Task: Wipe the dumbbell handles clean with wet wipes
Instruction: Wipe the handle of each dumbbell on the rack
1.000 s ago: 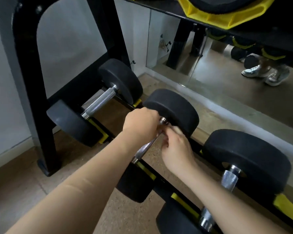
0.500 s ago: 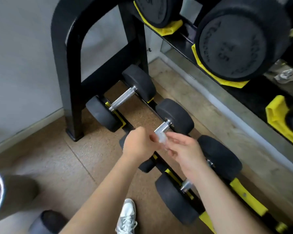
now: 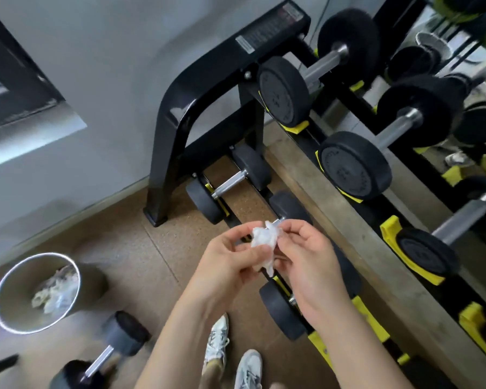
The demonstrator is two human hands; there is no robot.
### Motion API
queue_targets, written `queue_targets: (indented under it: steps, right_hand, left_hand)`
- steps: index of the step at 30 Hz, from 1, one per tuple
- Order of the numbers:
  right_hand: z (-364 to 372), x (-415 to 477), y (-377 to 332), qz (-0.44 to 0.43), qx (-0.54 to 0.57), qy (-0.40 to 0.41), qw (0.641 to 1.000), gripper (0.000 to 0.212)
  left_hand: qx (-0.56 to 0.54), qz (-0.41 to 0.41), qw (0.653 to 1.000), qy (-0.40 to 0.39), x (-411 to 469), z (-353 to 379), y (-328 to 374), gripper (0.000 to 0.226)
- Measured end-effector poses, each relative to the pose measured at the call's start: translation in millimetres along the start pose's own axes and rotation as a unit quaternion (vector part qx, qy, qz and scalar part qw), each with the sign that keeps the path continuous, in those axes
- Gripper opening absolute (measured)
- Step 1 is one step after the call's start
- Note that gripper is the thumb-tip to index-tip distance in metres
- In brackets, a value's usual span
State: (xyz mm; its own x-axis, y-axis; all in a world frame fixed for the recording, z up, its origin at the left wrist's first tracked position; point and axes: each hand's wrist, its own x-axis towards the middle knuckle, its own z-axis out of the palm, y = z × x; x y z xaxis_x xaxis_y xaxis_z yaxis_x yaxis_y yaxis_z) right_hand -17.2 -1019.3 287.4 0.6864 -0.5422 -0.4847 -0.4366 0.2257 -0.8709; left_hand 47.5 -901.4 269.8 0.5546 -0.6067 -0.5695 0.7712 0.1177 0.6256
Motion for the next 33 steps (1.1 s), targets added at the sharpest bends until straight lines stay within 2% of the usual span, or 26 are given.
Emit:
queue_targets:
  steps: [2, 4, 5, 7, 11, 13, 15, 17, 19, 21, 23, 25, 26, 28, 29, 31, 33]
  right_hand:
    - [2, -7, -14, -0.001, 0.018, 0.007, 1.000, 0.012]
    - [2, -12, -29, -0.002, 0.037, 0.019, 0.999, 0.012]
    - [1, -13, -36, 0.000, 0.046, 0.023, 0.999, 0.012]
    - [0, -12, -50, 0.003, 0.066, 0.010, 0.998, 0.012]
    - [-4, -14, -82, 0.031, 0.141, -0.054, 0.988, 0.014]
    - [-13, -16, -96, 0.048, 0.169, -0.084, 0.981, 0.016]
    - [-23, -19, -108, 0.046, 0.173, -0.134, 0.975, 0.022]
    - [-35, -19, -119, 0.017, 0.131, -0.191, 0.973, 0.034]
    - [-47, -18, -131, -0.020, 0.050, -0.234, 0.971, 0.040]
    - [-57, -13, -139, -0.057, -0.074, -0.251, 0.963, 0.035]
    - [-60, -6, -144, -0.096, -0.222, -0.226, 0.944, 0.023]
    - [-60, 2, -146, -0.105, -0.259, -0.211, 0.937, 0.015]
    - [-58, 6, -147, -0.101, -0.233, -0.222, 0.942, 0.012]
    - [-51, 16, -147, -0.088, -0.173, -0.249, 0.949, 0.011]
    - [-46, 21, -145, -0.079, -0.151, -0.258, 0.951, 0.011]
    - [-31, 32, -141, -0.056, -0.118, -0.264, 0.956, 0.013]
    - [-14, 45, -134, -0.036, -0.108, -0.275, 0.955, 0.015]
  left_hand:
    - [0.077, -0.004, 0.997, 0.017, -10, 2, 13, 0.032]
    - [0.137, 0.037, 0.988, 0.053, -20, 6, 24, 0.010]
    - [0.147, 0.064, 0.985, 0.069, -24, 9, 29, 0.008]
    - [0.114, 0.099, 0.985, 0.089, -32, 19, 38, 0.009]
    - [-0.061, 0.116, 0.989, 0.074, -44, 49, 54, 0.012]
    - [-0.105, 0.132, 0.983, 0.068, -48, 64, 62, 0.015]
    - [-0.103, 0.146, 0.981, 0.082, -52, 79, 71, 0.016]
    - [-0.070, 0.156, 0.978, 0.118, -51, 88, 78, 0.011]
    - [-0.067, 0.164, 0.973, 0.147, -48, 89, 83, 0.015]
    - [-0.053, 0.166, 0.969, 0.175, -44, 83, 89, 0.020]
    - [-0.031, 0.160, 0.965, 0.206, -40, 74, 98, 0.022]
    - [-0.044, 0.150, 0.964, 0.216, -35, 64, 107, 0.012]
    - [-0.057, 0.145, 0.966, 0.208, -31, 60, 110, 0.006]
    - [-0.036, 0.140, 0.973, 0.178, -23, 53, 112, 0.020]
    - [0.010, 0.133, 0.978, 0.158, -19, 48, 109, 0.028]
    - [0.094, 0.099, 0.987, 0.084, -11, 44, 101, 0.044]
    - [0.084, 0.053, 0.995, 0.000, 1, 38, 94, 0.045]
